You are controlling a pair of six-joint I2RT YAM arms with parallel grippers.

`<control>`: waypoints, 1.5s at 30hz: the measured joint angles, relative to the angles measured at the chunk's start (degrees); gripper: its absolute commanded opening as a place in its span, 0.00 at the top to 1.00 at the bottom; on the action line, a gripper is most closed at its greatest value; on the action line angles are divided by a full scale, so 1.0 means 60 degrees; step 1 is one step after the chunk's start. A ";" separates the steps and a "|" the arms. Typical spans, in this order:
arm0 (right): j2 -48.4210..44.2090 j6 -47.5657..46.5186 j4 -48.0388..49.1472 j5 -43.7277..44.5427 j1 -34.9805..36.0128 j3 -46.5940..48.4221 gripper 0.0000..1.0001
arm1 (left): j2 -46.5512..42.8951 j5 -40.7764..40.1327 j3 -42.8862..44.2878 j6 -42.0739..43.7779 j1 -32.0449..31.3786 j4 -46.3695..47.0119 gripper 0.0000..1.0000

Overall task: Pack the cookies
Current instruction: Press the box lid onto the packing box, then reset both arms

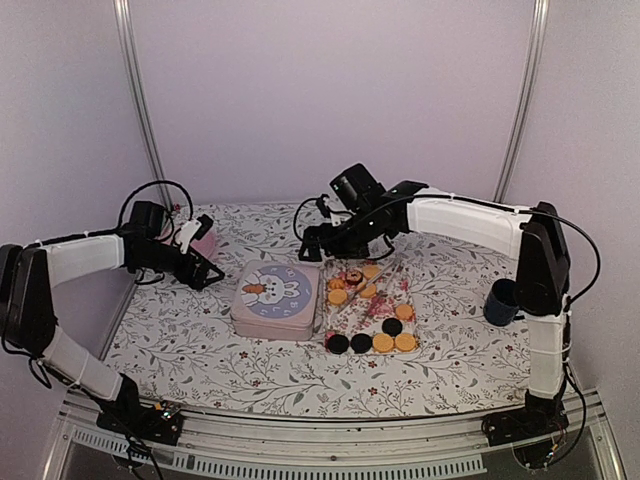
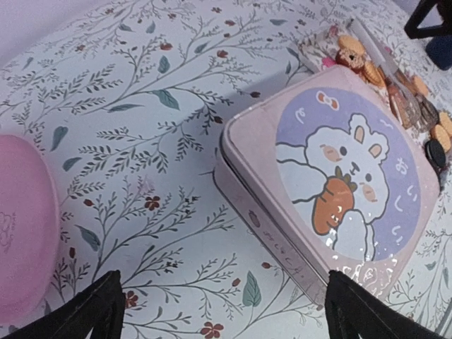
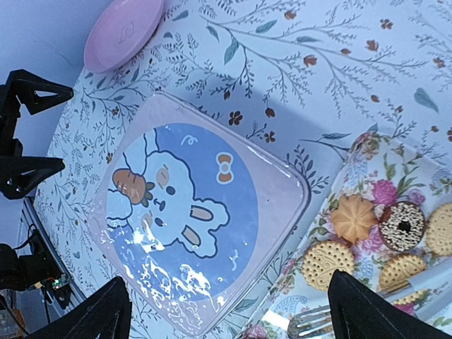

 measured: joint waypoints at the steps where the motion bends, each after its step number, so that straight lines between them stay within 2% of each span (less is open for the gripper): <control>1: -0.0288 -0.0015 0.0033 0.0106 -0.0047 -0.0149 0.01 | -0.0033 0.0069 0.0153 -0.0018 0.0178 -0.0073 0.00; 6: -0.2193 -0.0193 0.0623 0.1177 -0.0535 -0.1821 0.01 | -0.0244 0.0284 0.0430 -0.0270 0.1027 0.0164 0.01; 10: -0.4062 -0.0331 0.1490 0.2302 -0.1402 -0.3985 0.01 | -0.0295 0.0244 -0.0291 -0.0798 0.1461 0.1705 0.01; 16: -0.6441 -0.0448 0.3745 0.3920 -0.3453 -0.7960 0.01 | -0.0324 -0.0270 -0.3071 -0.2102 0.2521 0.6306 0.01; 20: -0.7850 -0.0761 0.5646 0.4976 -0.4495 -1.0604 0.01 | -0.0280 -0.0444 -0.4670 -0.2794 0.2616 0.9675 0.01; 22: -0.8262 -0.1122 0.6550 0.5380 -0.4736 -1.1424 0.01 | -0.0055 -0.0481 -0.5009 -0.2962 0.2616 1.0885 0.01; 24: -0.8415 -0.1388 0.7308 0.5501 -0.4943 -1.1879 0.01 | 0.0335 -0.0652 -0.5096 -0.3111 0.2608 1.1989 0.01; 29: -0.8659 -0.2572 1.0287 0.5923 -0.5391 -1.3533 0.01 | 0.0565 -0.1064 -0.5151 -0.3238 0.2506 1.3209 0.01; 33: -0.8007 -0.3738 1.2633 0.6011 -0.5650 -1.4462 0.01 | 0.0739 -0.1526 -0.5890 -0.3078 0.2106 1.4859 0.01; 39: -0.6313 -0.4951 1.5664 0.5206 -0.6120 -1.5100 0.01 | 0.0882 -0.1876 -0.6073 -0.2845 0.1792 1.5180 0.01; 45: -0.5898 -0.4714 1.8076 0.4051 -0.7435 -1.6072 0.01 | 0.0892 -0.2146 -0.6215 -0.2838 0.1792 1.5792 0.01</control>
